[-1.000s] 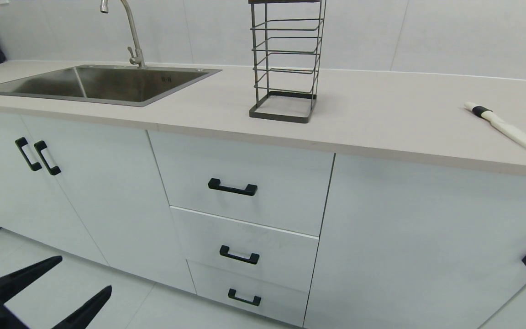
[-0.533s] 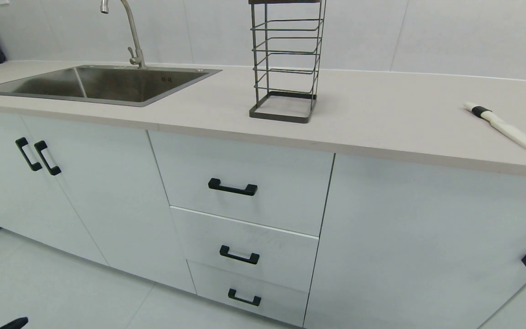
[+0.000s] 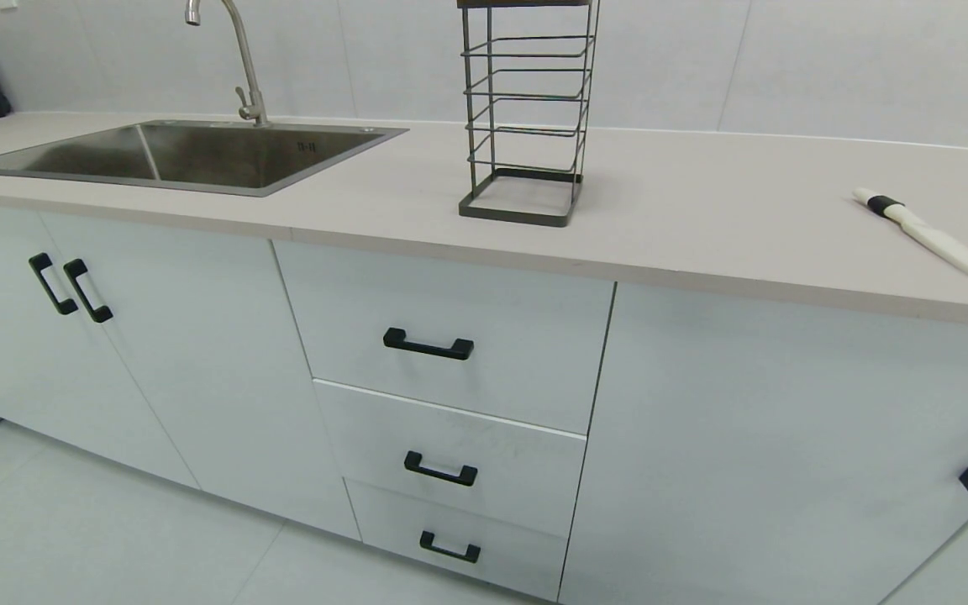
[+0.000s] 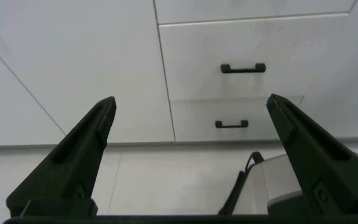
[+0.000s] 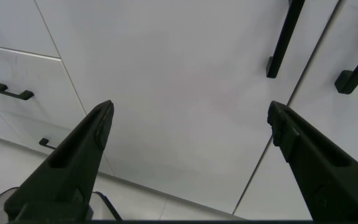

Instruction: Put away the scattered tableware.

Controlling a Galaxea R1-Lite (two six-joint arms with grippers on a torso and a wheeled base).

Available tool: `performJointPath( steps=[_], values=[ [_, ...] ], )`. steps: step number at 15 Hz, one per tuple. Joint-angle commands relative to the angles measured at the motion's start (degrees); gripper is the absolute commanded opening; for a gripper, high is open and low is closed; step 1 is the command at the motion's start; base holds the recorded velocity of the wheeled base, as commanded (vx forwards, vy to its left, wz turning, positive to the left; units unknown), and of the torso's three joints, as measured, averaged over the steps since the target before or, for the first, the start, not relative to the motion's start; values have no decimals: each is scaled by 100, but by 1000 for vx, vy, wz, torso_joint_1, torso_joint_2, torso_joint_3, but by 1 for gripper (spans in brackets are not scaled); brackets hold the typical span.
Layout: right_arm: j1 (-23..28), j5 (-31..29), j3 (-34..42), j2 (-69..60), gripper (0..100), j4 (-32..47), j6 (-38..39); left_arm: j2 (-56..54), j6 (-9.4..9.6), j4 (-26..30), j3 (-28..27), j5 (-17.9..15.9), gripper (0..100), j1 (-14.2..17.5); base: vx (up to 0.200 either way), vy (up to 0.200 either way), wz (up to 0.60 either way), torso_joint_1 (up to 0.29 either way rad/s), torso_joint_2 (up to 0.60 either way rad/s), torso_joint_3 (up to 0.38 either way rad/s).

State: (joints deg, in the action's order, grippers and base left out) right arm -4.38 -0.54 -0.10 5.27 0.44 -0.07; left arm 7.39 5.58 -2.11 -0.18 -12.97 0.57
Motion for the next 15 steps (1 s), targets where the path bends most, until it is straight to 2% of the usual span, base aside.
performJointPath(
  steps=[1,2,3,6,7,8,9,10,11,13,15],
  values=[
    [-2,1,1,9,100,0,-1,-352,-93,-18,1,-4,100,136,0,0,0,0,0,0],
    [-2,1,1,9,100,0,-1,-414,-242,-9,1,-4,100,-84,0,0,0,0,0,0],
    [-2,1,1,9,100,0,-1,-414,-312,-26,9,-4,100,-207,0,0,0,0,0,0],
    [-2,1,1,9,100,0,-1,-422,-347,-62,18,-12,100,-207,0,0,0,0,0,0],
    [-2,1,1,9,100,0,7,-616,-383,-53,9,14,100,-101,0,0,0,0,0,0],
    [-2,1,1,9,100,0,-1,-739,-330,-53,18,190,100,-40,0,0,0,0,0,0],
    [-2,1,1,9,100,0,7,-739,-339,105,18,735,100,-49,0,0,0,0,0,0],
    [7,1,1,9,100,0,7,-739,-567,202,18,1253,100,-57,0,0,0,0,0,0],
    [7,1,1,9,100,0,-1,-739,-550,185,18,1051,100,-57,0,0,0,0,0,0],
    [-2,1,1,9,100,0,7,-739,-558,176,18,989,100,-57,0,0,0,0,0,0],
    [7,10,1,9,100,0,16,-739,-514,185,18,972,100,-57,0,0,-600,0,2,9]
  ],
)
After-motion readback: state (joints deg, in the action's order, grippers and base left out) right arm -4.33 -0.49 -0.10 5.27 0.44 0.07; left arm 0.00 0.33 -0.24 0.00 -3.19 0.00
